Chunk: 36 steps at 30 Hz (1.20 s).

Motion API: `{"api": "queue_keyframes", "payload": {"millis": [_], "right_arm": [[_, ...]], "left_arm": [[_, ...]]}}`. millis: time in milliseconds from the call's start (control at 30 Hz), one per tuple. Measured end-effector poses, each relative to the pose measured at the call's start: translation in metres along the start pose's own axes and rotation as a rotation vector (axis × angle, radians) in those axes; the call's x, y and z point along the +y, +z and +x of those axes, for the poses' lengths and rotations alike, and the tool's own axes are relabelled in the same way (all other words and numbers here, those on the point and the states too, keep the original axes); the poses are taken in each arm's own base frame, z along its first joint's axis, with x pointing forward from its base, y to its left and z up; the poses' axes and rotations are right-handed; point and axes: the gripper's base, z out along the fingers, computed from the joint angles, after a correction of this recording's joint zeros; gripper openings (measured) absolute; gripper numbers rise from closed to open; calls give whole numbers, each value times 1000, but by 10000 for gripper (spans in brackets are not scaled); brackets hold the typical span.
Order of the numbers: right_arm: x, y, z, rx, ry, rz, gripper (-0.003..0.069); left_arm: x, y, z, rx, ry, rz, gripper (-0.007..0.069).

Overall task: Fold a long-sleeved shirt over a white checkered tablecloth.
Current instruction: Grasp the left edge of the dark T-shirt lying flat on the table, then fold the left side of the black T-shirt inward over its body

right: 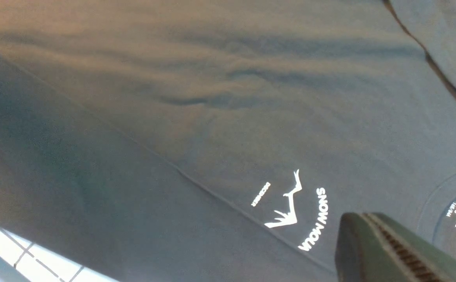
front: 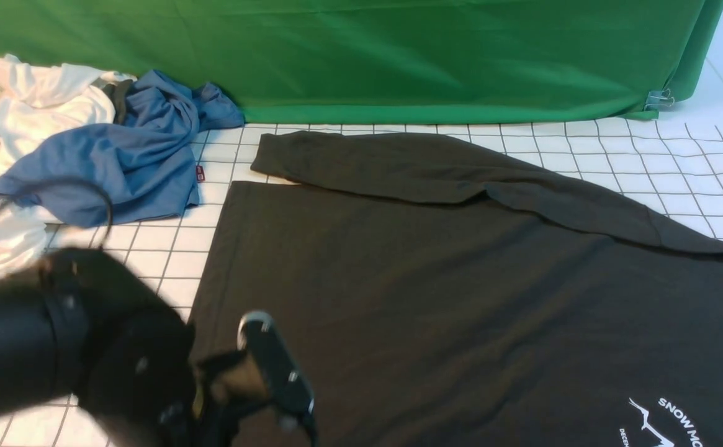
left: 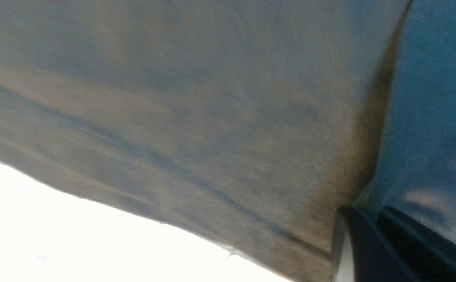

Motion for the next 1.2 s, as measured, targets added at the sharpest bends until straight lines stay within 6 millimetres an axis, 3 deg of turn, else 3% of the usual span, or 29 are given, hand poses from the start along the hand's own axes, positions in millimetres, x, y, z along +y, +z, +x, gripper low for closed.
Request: {"api": "queue_keyframes", "payload": {"millis": [200, 367, 500, 667, 900, 1200], "right_arm": [[-1, 0, 0, -3, -3, 9, 22], [-3, 0, -3, -32, -8, 34, 22], [-4, 0, -4, -47, -9, 43, 22], [-4, 0, -5, -51, -9, 47, 22], [-6, 0, -4, -46, -17, 65, 22], [-21, 5, -2, 26, 54, 204, 22]], "left_arm": [[20, -39, -21, -29, 80, -159, -25], [36, -56, -38, -23, 100, -244, -25], [55, -61, -53, -29, 55, -256, -25], [97, -71, -68, -68, -25, -272, -25], [138, -76, -77, -95, -98, -263, -25], [161, -60, -85, -76, -108, -247, -25]]}}
